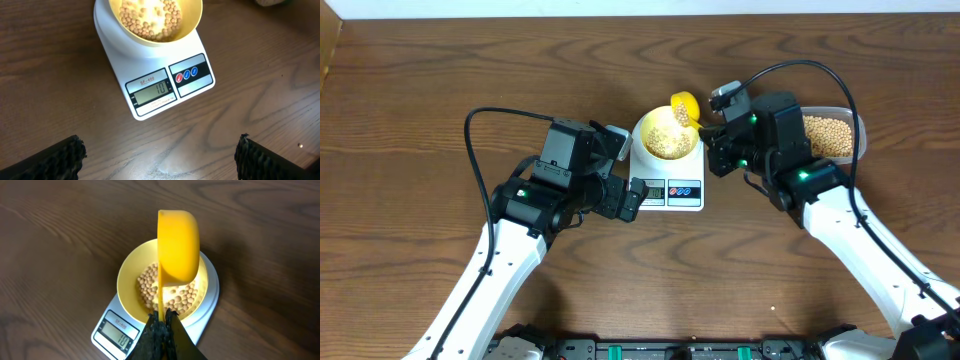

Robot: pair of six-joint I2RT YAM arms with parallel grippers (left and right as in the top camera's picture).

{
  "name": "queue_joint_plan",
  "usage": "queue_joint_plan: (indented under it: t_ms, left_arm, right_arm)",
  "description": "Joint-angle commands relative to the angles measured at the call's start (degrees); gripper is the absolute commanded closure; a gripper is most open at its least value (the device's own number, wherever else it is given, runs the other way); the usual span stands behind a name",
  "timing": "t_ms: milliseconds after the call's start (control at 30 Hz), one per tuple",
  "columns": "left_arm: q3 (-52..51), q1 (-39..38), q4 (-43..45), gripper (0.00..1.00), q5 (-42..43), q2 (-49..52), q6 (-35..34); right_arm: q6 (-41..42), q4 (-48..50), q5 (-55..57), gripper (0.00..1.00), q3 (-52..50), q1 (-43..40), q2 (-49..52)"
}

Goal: Scoop item into bowl and weigh 50g on scale
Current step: 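Tilt the scoop with the right gripper to pour soybeans into bowl, then move the empty scoop back over the soybean tub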

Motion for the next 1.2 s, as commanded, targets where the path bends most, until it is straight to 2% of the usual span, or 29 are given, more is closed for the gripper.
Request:
queue_joint_plan:
  t_ms: [0, 400, 700, 833, 933, 1167]
  left_arm:
    - [0.0, 0.2, 0.0, 0.02, -0.6, 0.0, 0.8]
    - [0.0, 0.2, 0.0, 0.02, -0.6, 0.0, 0.8]
    - [0.0, 0.2, 0.0, 0.02, -0.6, 0.0, 0.8]
    - [0.0, 0.2, 0.0, 0.02, -0.6, 0.0, 0.8]
    - [0.0, 0.2, 0.0, 0.02, -0.6, 0.0, 0.8]
    - [0.0, 0.2, 0.0, 0.02, -0.6, 0.0, 0.8]
  right_arm:
    - [-3.3, 0.0, 3.0, 0.99, 0.7, 1.9, -1.0]
    - [-17.7, 0.1, 15.8, 0.99, 0.7, 8.1, -1.0]
    - [-17.8, 0.0, 18.9, 0.99, 0.7, 9.0, -1.0]
    - [-9.9, 0.0, 18.9, 0.99, 0.7, 8.9, -1.0]
    - [1.6, 0.1, 17.6, 0.99, 0.7, 8.4, -1.0]
    - [16.0, 2.6, 6.7, 0.99, 0.7, 3.4, -1.5]
